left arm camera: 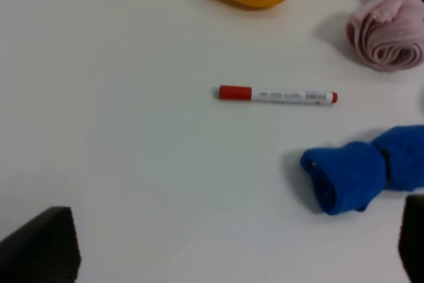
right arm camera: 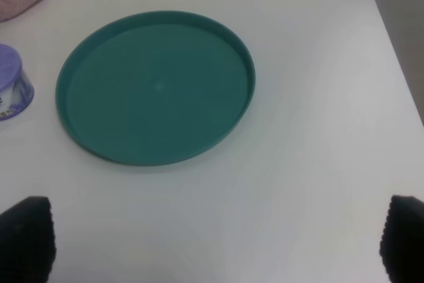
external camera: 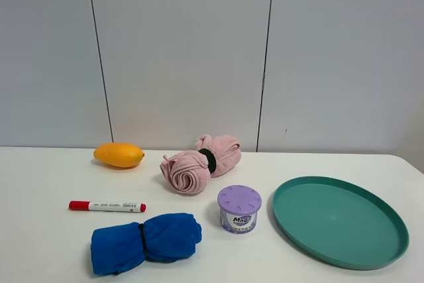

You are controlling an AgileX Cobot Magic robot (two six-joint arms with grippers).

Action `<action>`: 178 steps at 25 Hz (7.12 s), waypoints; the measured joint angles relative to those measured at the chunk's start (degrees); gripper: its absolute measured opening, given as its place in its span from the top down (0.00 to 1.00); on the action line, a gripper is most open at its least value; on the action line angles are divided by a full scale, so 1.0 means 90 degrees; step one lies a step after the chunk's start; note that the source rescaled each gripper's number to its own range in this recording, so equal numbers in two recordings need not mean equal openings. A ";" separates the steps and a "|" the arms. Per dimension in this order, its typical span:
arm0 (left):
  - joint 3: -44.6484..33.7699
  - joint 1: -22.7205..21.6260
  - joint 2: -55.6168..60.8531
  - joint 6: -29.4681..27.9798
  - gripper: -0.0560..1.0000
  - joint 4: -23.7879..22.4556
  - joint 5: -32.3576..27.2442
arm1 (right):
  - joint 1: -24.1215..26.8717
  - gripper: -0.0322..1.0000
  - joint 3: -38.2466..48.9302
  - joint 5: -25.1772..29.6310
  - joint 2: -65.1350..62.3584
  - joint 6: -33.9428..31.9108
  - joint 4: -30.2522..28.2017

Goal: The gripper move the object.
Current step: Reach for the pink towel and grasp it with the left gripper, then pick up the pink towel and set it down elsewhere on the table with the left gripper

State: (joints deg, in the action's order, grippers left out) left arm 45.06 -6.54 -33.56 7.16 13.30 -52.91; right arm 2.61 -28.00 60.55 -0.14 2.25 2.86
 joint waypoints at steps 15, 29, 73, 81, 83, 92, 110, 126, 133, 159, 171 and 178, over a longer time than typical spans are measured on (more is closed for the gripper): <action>0.2281 0.2153 -0.4492 0.0184 0.04 -0.0028 0.1630 | 0.0000 0.00 0.0000 0.0000 0.0000 0.0000 0.0000; 0.4087 0.3568 -0.7249 0.0184 0.04 -0.0650 0.1755 | 0.0000 0.00 0.0000 0.0000 0.0000 0.0000 0.0000; 0.7934 0.4263 -1.1932 -0.0059 0.04 -0.1919 0.1906 | 0.0000 0.00 0.0000 0.0000 0.0000 0.0000 0.0000; 0.7934 0.3904 -1.2049 -0.0033 0.04 -0.2119 0.2078 | 0.0000 0.00 0.0000 0.0000 0.0000 0.0000 0.0000; 0.7934 0.3896 -1.2063 -0.0033 0.04 -0.2037 0.2112 | 0.0000 0.00 0.0000 0.0000 0.0000 0.0000 0.0000; 0.7934 0.3896 -1.2215 -0.0033 0.17 -0.1801 0.2207 | 0.0000 0.00 0.0000 0.0000 0.0000 0.0000 0.0000; 0.7934 0.4258 -1.1462 -0.0033 0.95 -0.1698 0.1635 | 0.0000 0.00 0.0000 0.0000 0.0000 0.0000 0.0000; 0.7974 0.6042 -0.9807 -0.0033 0.95 -0.0526 0.1327 | 0.0000 0.00 0.0000 0.0000 0.0000 0.0000 0.0000; 0.7974 0.6868 -0.9807 0.0142 0.95 -0.0485 0.1204 | 0.0000 0.00 0.0000 0.0000 0.0000 0.0000 0.0000; 0.6336 0.6543 -1.0134 0.2651 0.95 -0.0315 0.0797 | 0.0000 0.00 0.0000 0.0000 0.0000 0.0000 0.0000; 0.4735 0.6274 -0.9803 0.2651 0.95 -0.0309 0.1924 | 0.0000 0.00 0.0000 0.0000 0.0000 0.0000 0.0000; 0.3980 0.6274 -0.9675 0.2875 0.95 -0.0157 0.2303 | 0.0000 0.00 0.0000 0.0000 0.0000 0.0000 0.0000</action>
State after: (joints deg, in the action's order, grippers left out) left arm 80.87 49.92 -120.64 33.04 11.88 -32.19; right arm 2.61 -28.00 60.55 -0.14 2.25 2.86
